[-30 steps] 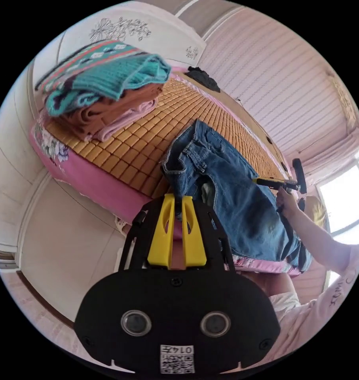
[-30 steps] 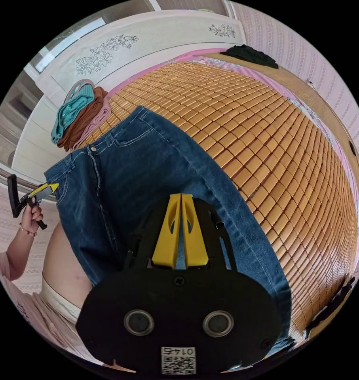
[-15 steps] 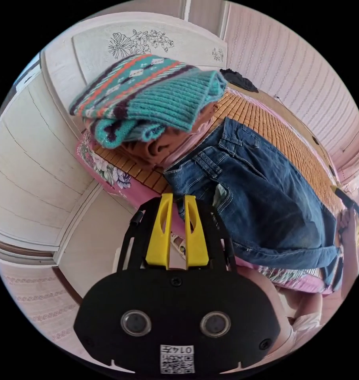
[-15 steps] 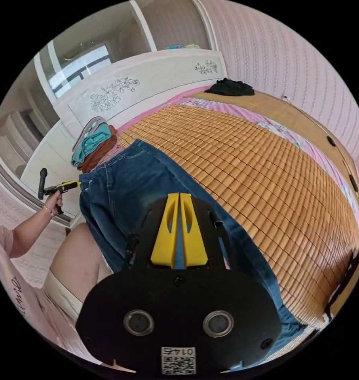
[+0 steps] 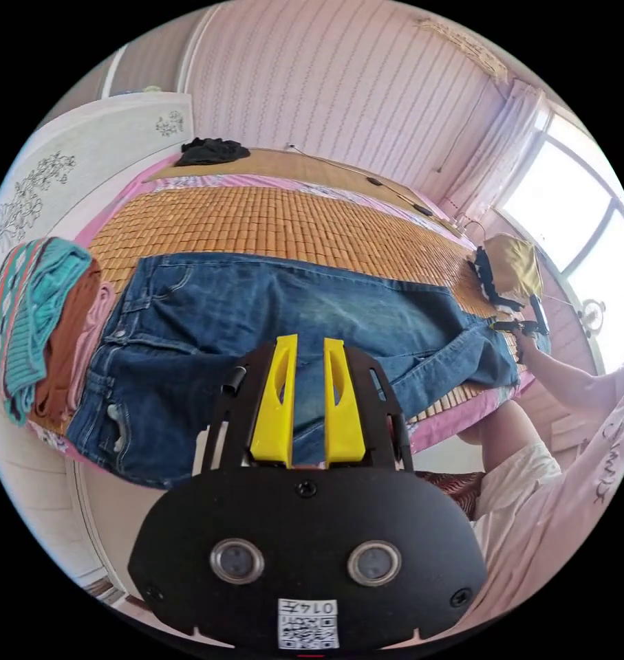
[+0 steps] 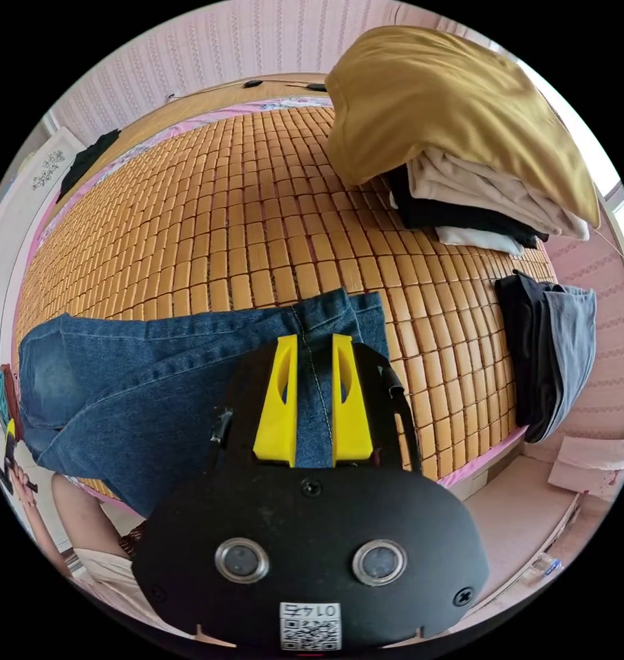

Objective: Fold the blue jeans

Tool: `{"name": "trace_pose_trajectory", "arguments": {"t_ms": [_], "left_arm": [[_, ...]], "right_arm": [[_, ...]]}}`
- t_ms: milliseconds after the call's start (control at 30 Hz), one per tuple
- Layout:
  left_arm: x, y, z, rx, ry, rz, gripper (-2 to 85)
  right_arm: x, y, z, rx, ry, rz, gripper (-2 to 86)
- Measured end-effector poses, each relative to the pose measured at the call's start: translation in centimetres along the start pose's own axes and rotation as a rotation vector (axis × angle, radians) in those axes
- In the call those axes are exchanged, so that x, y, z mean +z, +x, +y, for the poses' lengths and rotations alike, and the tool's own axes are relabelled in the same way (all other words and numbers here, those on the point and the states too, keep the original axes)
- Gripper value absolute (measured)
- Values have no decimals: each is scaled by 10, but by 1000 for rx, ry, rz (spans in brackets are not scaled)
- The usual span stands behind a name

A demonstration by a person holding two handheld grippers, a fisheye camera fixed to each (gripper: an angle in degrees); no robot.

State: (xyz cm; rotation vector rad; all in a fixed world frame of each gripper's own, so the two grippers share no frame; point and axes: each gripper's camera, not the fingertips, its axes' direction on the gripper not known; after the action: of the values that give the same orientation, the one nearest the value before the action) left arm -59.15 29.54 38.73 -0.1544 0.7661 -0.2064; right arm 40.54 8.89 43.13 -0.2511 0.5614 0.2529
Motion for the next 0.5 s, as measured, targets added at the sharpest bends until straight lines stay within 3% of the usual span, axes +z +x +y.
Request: {"name": "trace_pose_trajectory", "arguments": {"t_ms": [100, 167, 267, 333, 500], "left_arm": [[43, 33, -23, 52, -7, 148, 64], [73, 58, -35, 118, -38, 159, 63], [108, 86, -38, 228, -74, 117, 63], [130, 96, -35, 275, -110, 97, 63], [190, 95, -27, 270, -188, 102, 62]], "right_arm": [[-12, 3, 15, -28, 17, -24, 22], [-66, 21, 57, -28, 236, -135, 15], [-135, 52, 139, -69, 406, -236, 10], [-154, 73, 187, -15, 383, -274, 8], [-172, 124, 244, 218, 323, -87, 1]]}}
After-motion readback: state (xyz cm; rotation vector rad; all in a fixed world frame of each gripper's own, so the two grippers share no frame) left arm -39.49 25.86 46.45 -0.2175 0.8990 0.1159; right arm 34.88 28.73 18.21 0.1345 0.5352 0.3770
